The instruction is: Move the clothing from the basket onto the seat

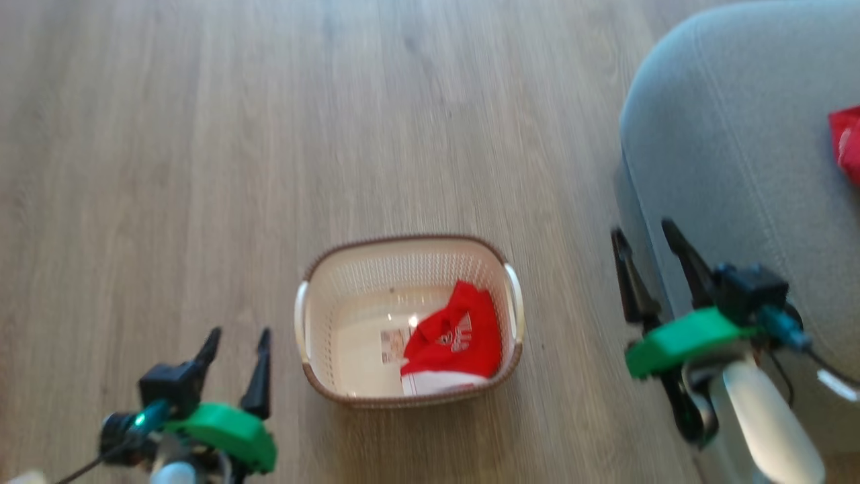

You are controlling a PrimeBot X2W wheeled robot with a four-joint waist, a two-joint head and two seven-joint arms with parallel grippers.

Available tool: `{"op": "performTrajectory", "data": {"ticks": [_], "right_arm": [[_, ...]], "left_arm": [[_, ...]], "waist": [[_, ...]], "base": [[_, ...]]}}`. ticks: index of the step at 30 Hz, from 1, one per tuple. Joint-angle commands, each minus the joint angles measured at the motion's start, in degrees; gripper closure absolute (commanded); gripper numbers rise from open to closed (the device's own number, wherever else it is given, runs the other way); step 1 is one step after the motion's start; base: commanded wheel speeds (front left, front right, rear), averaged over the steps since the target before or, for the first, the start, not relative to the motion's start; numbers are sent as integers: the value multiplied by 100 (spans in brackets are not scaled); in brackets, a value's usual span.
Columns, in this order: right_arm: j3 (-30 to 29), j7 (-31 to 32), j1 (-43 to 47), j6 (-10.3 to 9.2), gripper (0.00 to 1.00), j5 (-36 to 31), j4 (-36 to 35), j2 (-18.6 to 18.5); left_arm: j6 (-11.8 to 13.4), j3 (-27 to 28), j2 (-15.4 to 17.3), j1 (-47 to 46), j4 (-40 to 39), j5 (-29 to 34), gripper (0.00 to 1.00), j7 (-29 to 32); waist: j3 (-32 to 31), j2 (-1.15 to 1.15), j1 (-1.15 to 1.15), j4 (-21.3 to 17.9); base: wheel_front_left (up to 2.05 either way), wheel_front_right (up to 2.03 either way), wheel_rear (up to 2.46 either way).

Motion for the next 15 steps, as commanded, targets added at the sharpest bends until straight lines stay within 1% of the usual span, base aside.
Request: {"op": "performTrajectory", "data": {"ticks": [1, 5, 15], "right_arm": [[188, -54, -493, -1, 0, 6, -257, 52], [376, -54, -980, -1, 0, -6, -349, 117], [771, -54, -1998, -1, 0, 6, -581, 240]], "left_arm": [[-23, -6, 19, -418, -20, -162, 0, -56], [-31, -545, 41, -771, 248, -364, 0, -56], [-33, -2261, 635, -2000, 1038, -734, 0, -56]], "waist": [[397, 0, 0, -140], [935, 0, 0, -369], [2307, 0, 0, -861]], "base": [[0, 0, 0], [0, 0, 0], [0, 0, 0]]}}
